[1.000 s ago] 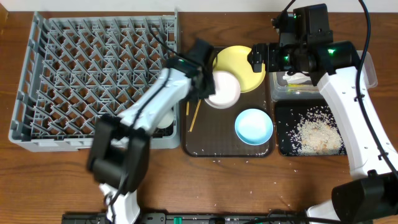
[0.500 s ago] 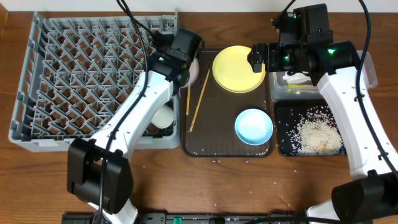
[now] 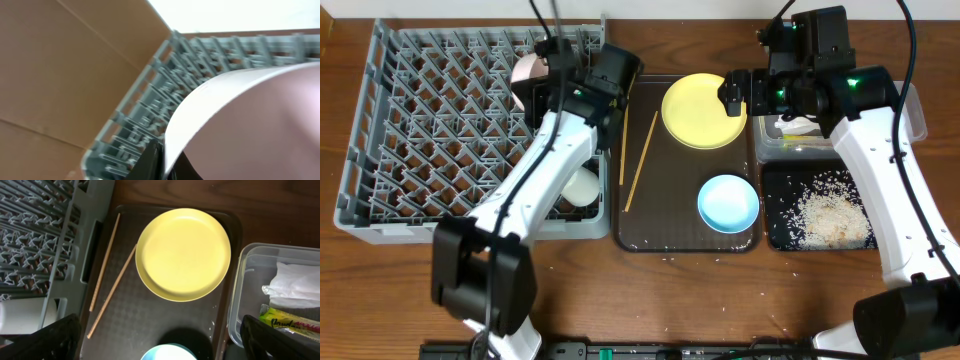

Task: Sort waste into correct bins and load items into the dishwasher
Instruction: 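Lift the pink bowl and place it upright in the dish rack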

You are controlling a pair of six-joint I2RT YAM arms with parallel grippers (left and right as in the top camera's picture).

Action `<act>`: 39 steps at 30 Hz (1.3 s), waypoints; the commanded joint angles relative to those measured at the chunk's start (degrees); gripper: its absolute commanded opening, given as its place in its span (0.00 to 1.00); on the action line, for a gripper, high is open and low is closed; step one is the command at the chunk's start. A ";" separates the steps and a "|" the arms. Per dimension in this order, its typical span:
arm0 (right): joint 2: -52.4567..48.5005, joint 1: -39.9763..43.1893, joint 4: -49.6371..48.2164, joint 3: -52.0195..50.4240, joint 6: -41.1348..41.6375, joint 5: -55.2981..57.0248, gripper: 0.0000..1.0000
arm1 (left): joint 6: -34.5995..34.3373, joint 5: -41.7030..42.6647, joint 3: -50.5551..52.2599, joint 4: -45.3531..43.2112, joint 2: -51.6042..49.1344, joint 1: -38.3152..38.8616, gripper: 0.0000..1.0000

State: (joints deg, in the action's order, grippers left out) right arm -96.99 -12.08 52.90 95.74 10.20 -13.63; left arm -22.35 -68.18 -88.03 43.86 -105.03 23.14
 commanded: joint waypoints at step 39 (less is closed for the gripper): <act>0.66 0.00 0.09 0.79 0.02 0.09 0.99 | -6.05 -10.45 3.91 -0.35 -10.84 3.13 0.07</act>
State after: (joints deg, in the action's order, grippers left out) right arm -96.99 -12.08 52.90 95.74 10.20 -13.61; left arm -25.82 -76.90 -85.69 44.01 -115.46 25.80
